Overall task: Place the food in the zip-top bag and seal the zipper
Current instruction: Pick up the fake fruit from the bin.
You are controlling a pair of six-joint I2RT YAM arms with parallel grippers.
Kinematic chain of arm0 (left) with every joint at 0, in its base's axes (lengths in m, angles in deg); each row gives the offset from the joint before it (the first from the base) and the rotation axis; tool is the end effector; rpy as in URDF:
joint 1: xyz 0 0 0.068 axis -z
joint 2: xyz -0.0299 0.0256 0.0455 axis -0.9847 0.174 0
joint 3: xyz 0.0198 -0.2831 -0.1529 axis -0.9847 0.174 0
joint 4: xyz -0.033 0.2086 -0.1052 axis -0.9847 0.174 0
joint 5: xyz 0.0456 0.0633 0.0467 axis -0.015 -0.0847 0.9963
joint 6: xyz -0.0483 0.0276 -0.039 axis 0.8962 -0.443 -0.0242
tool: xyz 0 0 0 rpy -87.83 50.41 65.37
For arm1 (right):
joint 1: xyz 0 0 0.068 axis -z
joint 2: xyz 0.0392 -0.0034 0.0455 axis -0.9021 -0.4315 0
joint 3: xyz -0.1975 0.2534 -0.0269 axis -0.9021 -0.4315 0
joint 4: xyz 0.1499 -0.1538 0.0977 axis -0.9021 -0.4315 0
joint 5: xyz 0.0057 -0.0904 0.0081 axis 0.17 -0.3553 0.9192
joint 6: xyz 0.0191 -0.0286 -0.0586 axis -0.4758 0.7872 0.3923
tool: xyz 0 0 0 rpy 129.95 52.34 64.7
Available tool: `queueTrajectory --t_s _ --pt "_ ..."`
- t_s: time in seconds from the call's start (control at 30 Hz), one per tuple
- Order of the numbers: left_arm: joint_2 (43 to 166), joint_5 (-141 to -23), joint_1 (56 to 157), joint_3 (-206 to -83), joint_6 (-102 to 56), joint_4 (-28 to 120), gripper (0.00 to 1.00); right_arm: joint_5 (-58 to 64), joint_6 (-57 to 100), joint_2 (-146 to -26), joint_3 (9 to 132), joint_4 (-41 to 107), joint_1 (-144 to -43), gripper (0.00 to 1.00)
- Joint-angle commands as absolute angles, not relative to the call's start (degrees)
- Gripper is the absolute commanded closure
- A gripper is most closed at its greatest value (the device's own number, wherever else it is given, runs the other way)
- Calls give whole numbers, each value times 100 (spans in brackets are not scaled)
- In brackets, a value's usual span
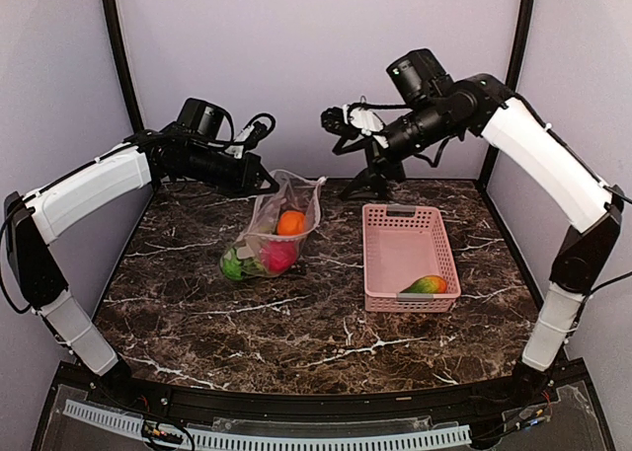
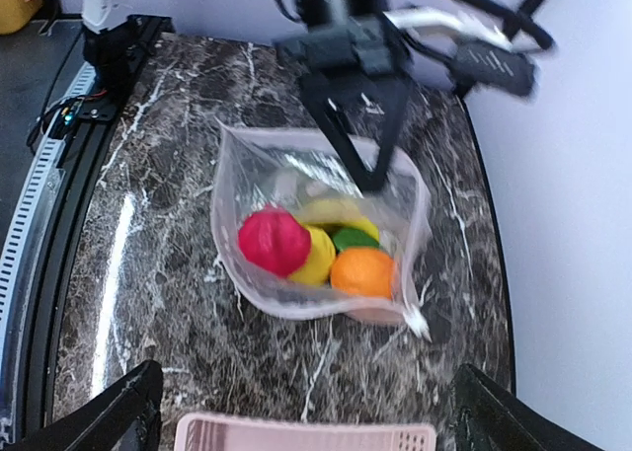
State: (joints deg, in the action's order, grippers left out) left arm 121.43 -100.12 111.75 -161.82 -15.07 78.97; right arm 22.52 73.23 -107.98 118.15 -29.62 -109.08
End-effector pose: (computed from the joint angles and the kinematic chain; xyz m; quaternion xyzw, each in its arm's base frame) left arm 0.2896 -0.2079 0.4094 0.1972 0.8421 -0.3815 0.3263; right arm 0.2414 0.2741 0.4695 -0.6941 0.5642 0.2183 0.3902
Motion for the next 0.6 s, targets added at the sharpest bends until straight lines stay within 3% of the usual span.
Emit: queueTrajectory --t_s 0.0,0.13,0.37,0.57 --pt "12112 -10158 11186 -16098 -1453 7743 99 2733 6767 -10215 10960 -3032 -9961 1" --pt "12117 -10172 11184 -16071 -1476 7724 99 2937 6925 -9943 10029 -3071 -9293 3" --pt "12136 -10151 11188 -16089 -1542 7872 99 2300 7784 -10097 8891 -3825 -8724 27" --pt "12125 -10103 11188 -16062 -1564 7912 99 1877 8353 -10145 8238 -3937 -8557 34"
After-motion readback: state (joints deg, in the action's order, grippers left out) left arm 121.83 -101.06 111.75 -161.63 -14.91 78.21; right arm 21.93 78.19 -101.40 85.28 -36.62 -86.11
